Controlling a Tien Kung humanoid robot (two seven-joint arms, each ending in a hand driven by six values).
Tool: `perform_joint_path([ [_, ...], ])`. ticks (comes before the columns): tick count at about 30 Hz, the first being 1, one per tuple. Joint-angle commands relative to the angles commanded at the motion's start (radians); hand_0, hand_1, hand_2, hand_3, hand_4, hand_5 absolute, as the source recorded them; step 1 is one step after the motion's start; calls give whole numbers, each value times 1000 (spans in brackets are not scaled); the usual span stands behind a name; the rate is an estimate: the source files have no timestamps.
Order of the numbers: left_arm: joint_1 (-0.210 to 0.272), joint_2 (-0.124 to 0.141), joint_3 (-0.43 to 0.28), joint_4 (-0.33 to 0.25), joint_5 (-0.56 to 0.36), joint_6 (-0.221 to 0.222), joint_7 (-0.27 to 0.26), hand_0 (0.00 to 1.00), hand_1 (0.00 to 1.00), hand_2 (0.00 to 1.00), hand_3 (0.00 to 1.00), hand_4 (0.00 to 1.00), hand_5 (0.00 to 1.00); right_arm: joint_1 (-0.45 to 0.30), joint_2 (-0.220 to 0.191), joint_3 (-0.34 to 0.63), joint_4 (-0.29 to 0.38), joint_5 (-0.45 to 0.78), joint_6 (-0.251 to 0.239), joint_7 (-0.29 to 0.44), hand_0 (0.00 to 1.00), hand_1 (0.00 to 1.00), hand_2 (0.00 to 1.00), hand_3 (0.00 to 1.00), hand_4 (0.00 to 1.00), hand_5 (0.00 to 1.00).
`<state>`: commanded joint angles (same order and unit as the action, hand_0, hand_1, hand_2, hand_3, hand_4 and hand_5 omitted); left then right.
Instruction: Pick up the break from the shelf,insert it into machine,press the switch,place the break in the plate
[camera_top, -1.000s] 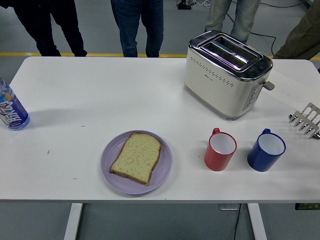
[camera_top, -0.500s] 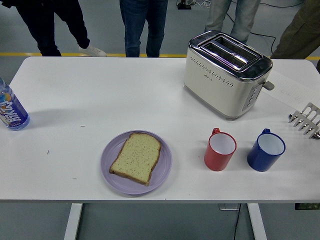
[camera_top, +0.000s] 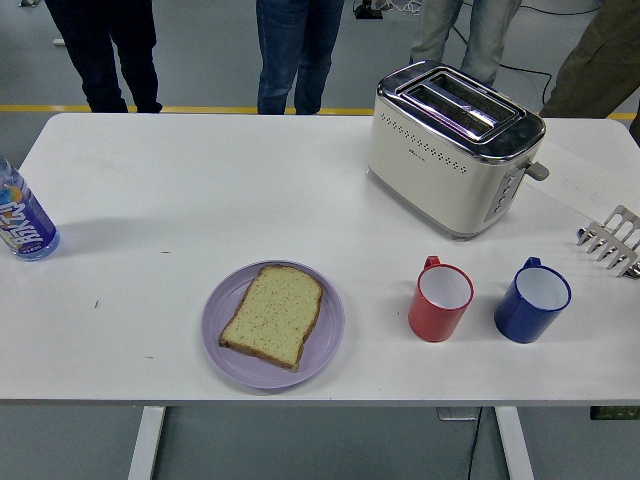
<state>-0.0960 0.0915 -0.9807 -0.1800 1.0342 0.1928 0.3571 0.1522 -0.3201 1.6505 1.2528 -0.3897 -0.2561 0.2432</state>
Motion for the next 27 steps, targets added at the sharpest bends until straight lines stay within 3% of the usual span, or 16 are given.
perform_joint_path([
  [8, -2, 0, 2, 0, -2, -1, -1, 628, 498, 507, 536, 328, 801, -17, 12, 25, -8, 17, 25, -24, 773, 725, 714, 670, 502, 243],
  [14, -3, -1, 4, 0, -5, -1, -2, 628, 498, 506, 535, 328, 801, -36, 16, 53, -10, 20, 75, -76, 774, 725, 714, 671, 498, 253],
  [27, -6, -3, 6, 0, -10, -2, -3, 626, 499, 505, 535, 328, 802, -57, 14, 47, -12, 36, 95, -89, 764, 722, 709, 672, 490, 266],
])
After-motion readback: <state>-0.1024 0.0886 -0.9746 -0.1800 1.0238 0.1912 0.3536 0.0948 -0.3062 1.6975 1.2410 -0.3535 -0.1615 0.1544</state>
